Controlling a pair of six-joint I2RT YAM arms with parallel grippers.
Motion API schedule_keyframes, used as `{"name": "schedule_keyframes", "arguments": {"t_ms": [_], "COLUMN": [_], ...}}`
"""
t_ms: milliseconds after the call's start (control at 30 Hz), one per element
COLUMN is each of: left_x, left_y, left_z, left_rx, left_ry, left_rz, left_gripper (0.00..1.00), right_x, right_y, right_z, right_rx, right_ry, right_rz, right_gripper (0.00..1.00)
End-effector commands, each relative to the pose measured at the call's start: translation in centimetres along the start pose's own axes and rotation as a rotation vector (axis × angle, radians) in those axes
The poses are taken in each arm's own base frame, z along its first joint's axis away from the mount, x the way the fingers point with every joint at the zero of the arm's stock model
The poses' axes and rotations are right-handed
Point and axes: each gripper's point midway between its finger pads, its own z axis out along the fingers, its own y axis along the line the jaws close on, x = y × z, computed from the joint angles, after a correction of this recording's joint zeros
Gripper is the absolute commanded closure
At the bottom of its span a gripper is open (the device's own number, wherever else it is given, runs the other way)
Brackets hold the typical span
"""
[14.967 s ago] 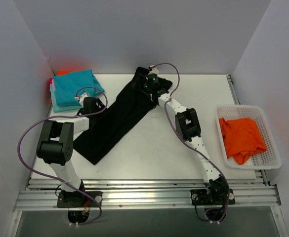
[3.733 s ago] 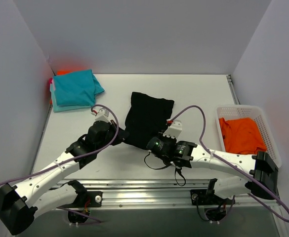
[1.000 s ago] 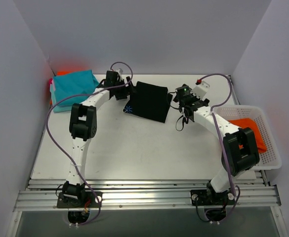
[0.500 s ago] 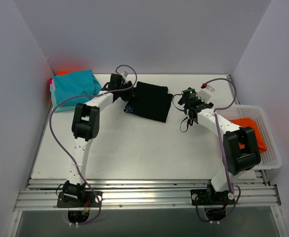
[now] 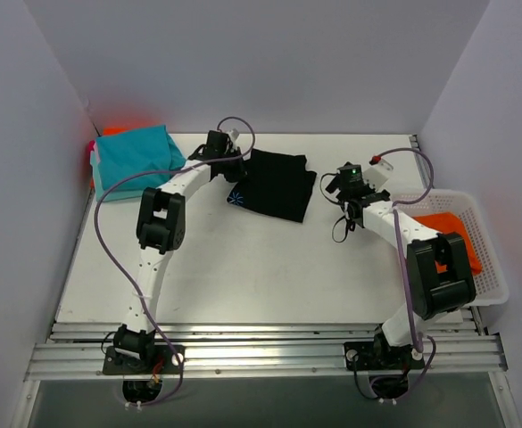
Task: Fold and stack the t-shirts
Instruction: Fold the tshirt, then neatly place the folded tshirt to the corner
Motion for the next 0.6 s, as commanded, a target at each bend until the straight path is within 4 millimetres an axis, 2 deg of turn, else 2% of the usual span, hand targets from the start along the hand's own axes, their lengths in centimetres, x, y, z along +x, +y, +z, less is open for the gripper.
{"name": "schedule_keyframes", "arguments": {"t_ms": [0,67,100,133,167,233,300,333,367,400,467,533,567], "left_x": [-0.4,-2.8,-3.2,-5.1,-5.9,-7.8,-8.7,-9.1,-11.2,-11.3,-13.3,-14.5,-15.0], "left_y": [4.1,4.0,4.4,4.3,4.4,3.8,4.2,4.5,3.9,4.2,4.0,3.7,4.3], "left_z": [-4.1,-6.2,-7.1,-8.4,-9.1,-11.1,-12.6,-12.7,-14.2,-14.5,-16.4,-17.9,-18.6], "left_rx": [-0.154,-0.177,-0.196,-0.201,-0.209,-0.219,-0.251,-0.257,-0.246,-0.246,-0.238,-0.229,-0.237], "left_ry": [0.051,0.006,0.014,-0.019,-0.027,-0.049,-0.051,-0.056,-0.110,-0.108,-0.165,-0.201,-0.214], "left_rz": [-0.018,0.008,0.000,0.014,0.021,0.047,0.049,0.050,0.057,0.044,0.040,0.038,0.029], "left_gripper": [0.98,0.98,0.98,0.98,0.98,0.98,0.98,0.98,0.98,0.98,0.98,0.98,0.98], "right_x": [-2.0,-2.1,-2.1,-2.1,-2.1,-2.0,-1.8,-1.6,-1.5,-1.4,-1.2,-1.2,-1.0], "right_y": [1.1,1.3,1.5,1.5,1.6,1.9,2.1,2.3,2.4,2.7,2.8,3.0,3.0], "right_z": [-1.3,-1.4,-1.5,-1.5,-1.5,-1.5,-1.3,-1.3,-1.2,-1.2,-1.1,-1.0,-0.9], "right_rx": [-0.064,-0.072,-0.083,-0.087,-0.091,-0.106,-0.115,-0.126,-0.130,-0.141,-0.145,-0.153,-0.153], "right_ry": [-0.041,-0.040,-0.036,-0.035,-0.035,-0.030,-0.021,-0.013,-0.009,-0.004,0.002,0.004,0.008], "right_rz": [0.035,0.038,0.038,0.040,0.041,0.045,0.045,0.043,0.043,0.046,0.044,0.045,0.044], "right_gripper": [0.00,0.00,0.00,0.00,0.00,0.00,0.00,0.00,0.00,0.00,0.00,0.00,0.00]}}
